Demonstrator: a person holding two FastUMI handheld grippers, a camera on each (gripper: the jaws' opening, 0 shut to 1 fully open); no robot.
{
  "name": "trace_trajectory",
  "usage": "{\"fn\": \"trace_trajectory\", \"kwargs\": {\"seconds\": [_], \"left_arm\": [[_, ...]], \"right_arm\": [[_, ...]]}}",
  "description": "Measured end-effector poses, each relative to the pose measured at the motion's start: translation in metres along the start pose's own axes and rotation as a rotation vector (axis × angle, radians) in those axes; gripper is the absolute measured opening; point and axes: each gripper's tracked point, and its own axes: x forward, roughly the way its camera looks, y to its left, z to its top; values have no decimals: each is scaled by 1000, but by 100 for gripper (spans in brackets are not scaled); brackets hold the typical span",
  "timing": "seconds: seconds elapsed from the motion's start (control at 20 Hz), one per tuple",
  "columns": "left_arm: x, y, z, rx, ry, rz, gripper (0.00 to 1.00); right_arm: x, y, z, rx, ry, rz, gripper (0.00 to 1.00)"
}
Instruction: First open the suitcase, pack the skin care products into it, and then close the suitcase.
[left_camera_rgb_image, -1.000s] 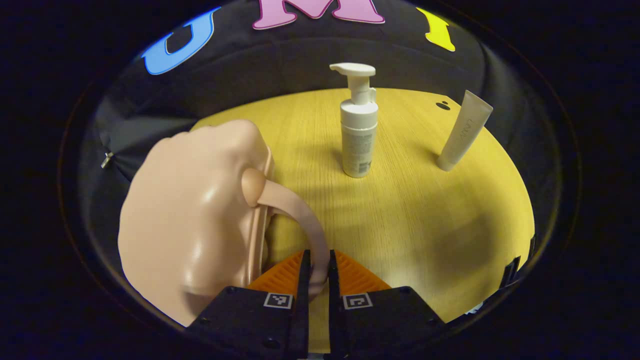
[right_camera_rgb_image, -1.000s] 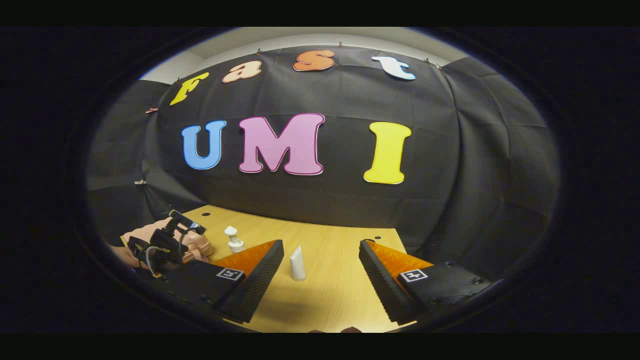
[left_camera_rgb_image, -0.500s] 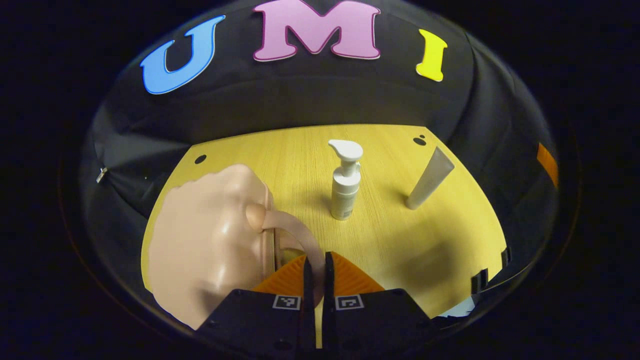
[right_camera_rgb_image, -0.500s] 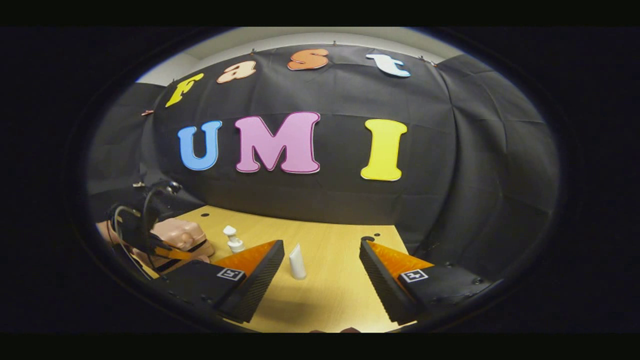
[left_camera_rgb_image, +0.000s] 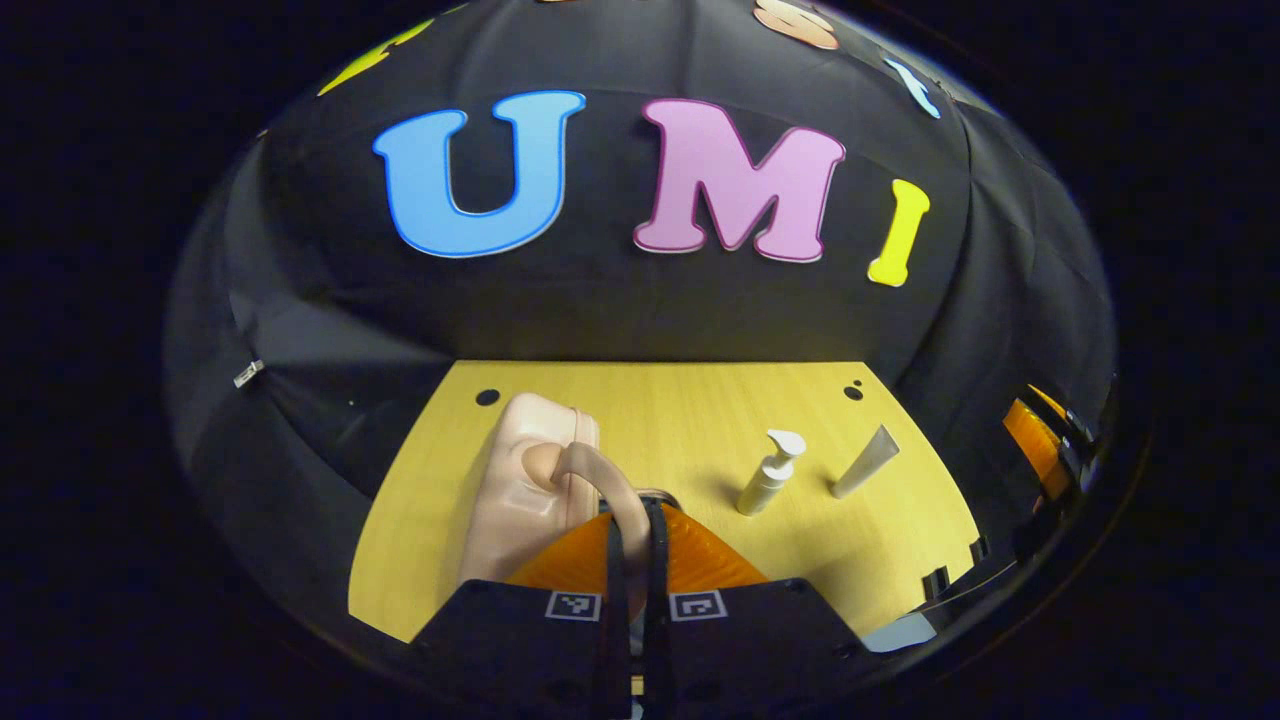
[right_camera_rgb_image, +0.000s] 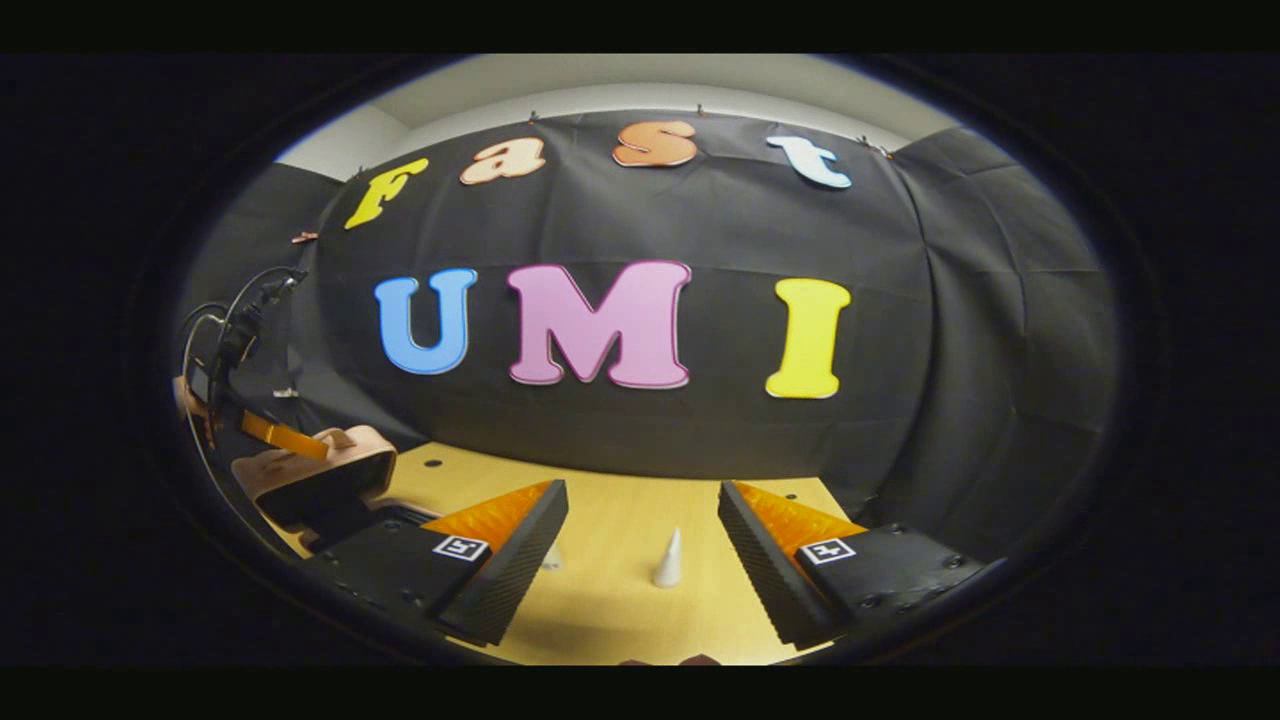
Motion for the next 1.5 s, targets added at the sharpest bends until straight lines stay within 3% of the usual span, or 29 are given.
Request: {"fn": "trace_trajectory", "kwargs": {"seconds": [0.3, 0.65, 0.85, 1.05, 1.5], "left_arm": [[-26, 135, 11, 13, -62, 131, 10], [1, 290, -40, 14, 16, 249, 10], [30, 341, -72, -31, 63, 242, 10], [65, 382, -113, -137, 126, 189, 10], [127, 415, -187, -197, 180, 150, 10]], "right_arm": [[8, 67, 18, -33, -35, 13, 96], [12, 129, 20, -71, -24, 31, 96], [17, 157, 21, -109, -6, 36, 96], [21, 183, 24, -90, 19, 36, 96], [24, 198, 6, -72, 102, -10, 96]]}}
